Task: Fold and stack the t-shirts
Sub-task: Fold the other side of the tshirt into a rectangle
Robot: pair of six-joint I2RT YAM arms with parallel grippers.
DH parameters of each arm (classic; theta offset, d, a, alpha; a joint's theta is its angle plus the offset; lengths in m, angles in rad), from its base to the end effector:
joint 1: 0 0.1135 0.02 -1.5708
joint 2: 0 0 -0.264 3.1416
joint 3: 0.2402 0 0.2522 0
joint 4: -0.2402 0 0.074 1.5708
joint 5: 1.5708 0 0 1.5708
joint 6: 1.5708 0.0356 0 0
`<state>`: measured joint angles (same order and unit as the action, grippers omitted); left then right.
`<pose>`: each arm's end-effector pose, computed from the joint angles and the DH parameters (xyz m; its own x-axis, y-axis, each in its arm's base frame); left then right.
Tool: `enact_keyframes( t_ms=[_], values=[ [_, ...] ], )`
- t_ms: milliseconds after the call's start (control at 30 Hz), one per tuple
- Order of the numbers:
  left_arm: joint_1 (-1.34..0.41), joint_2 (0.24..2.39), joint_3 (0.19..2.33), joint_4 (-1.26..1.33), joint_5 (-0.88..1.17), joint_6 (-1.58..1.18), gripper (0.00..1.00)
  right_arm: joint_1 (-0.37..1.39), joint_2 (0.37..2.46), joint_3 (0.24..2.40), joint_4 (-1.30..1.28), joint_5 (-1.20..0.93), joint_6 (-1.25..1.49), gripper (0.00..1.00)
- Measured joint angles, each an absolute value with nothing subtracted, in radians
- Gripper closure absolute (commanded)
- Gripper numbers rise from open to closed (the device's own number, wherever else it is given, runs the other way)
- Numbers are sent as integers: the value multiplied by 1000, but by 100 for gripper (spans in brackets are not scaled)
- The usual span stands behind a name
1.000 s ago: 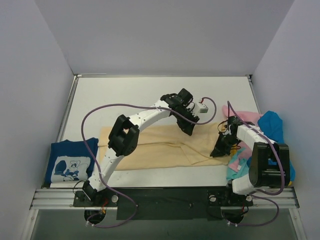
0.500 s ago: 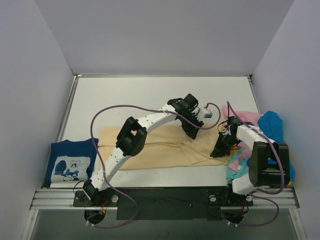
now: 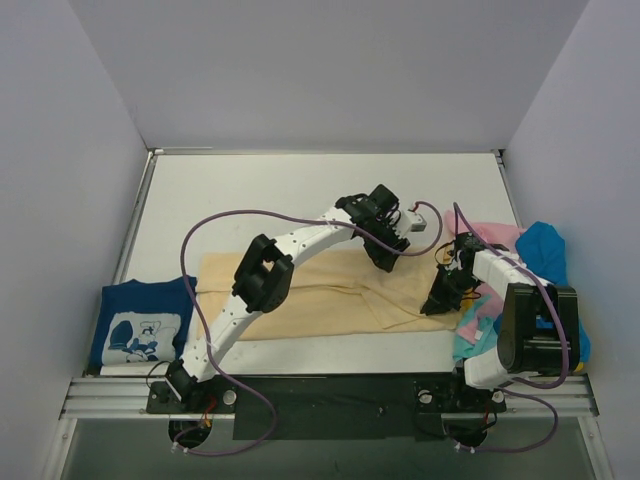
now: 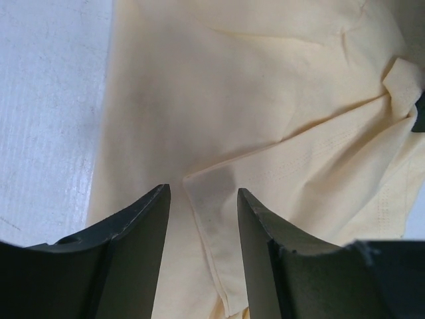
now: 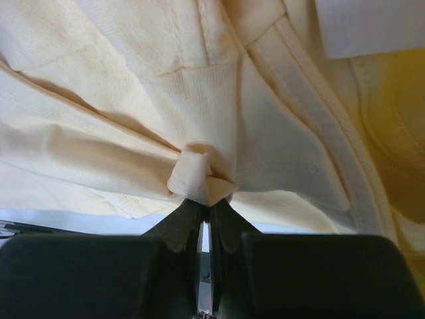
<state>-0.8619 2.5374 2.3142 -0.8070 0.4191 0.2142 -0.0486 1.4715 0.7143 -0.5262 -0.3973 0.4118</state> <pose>0.3433 -0.4226 0.1764 -0.3690 0.7286 -0.5771 0.9294 0.2874 -0.2315 0.2437 0.0019 0.1491 -0.9037 0.4135 -0.1112 0.3241 0.8303 0.4535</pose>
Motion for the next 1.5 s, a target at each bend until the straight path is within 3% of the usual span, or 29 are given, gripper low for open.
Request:
enact_keyframes(
  t_ms=[267, 367, 500, 567, 600, 667, 733, 1067, 1133, 1200, 1233, 1300, 1500],
  values=[
    [-883, 2540, 2314, -808, 455, 219, 57, -51, 1482, 719, -527, -397, 400, 100],
    [-894, 2540, 2314, -810, 470, 218, 71, -53, 1483, 722, -527, -397, 396, 100],
    [-901, 2541, 2314, -812, 470, 224, 79, -57, 1483, 724, -531, -397, 393, 100],
    [-900, 2542, 2314, -812, 463, 228, 73, -60, 1483, 725, -531, -398, 390, 100],
    [-900, 2542, 2314, -812, 452, 230, 60, -61, 1483, 726, -532, -397, 390, 100],
    [-900, 2542, 2314, -811, 424, 237, 48, -64, 1483, 728, -533, -398, 389, 100],
    [-900, 2542, 2314, -808, 384, 240, 42, -65, 1483, 730, -533, -398, 388, 100],
    [-902, 2545, 2319, -798, 309, 251, 46, -66, 1483, 730, -534, -398, 381, 100],
    [-903, 2547, 2318, -799, 310, 253, 53, -66, 1483, 730, -534, -398, 381, 100],
    [-904, 2548, 2316, -800, 319, 257, 72, -66, 1483, 730, -534, -398, 380, 100],
    [-904, 2548, 2315, -801, 325, 257, 89, -66, 1483, 730, -534, -398, 379, 100],
    [-905, 2549, 2314, -804, 342, 259, 100, -66, 1483, 730, -534, -398, 377, 100],
    [-909, 2549, 2315, -805, 352, 262, 100, -72, 1483, 732, -535, -397, 372, 100]
  ],
)
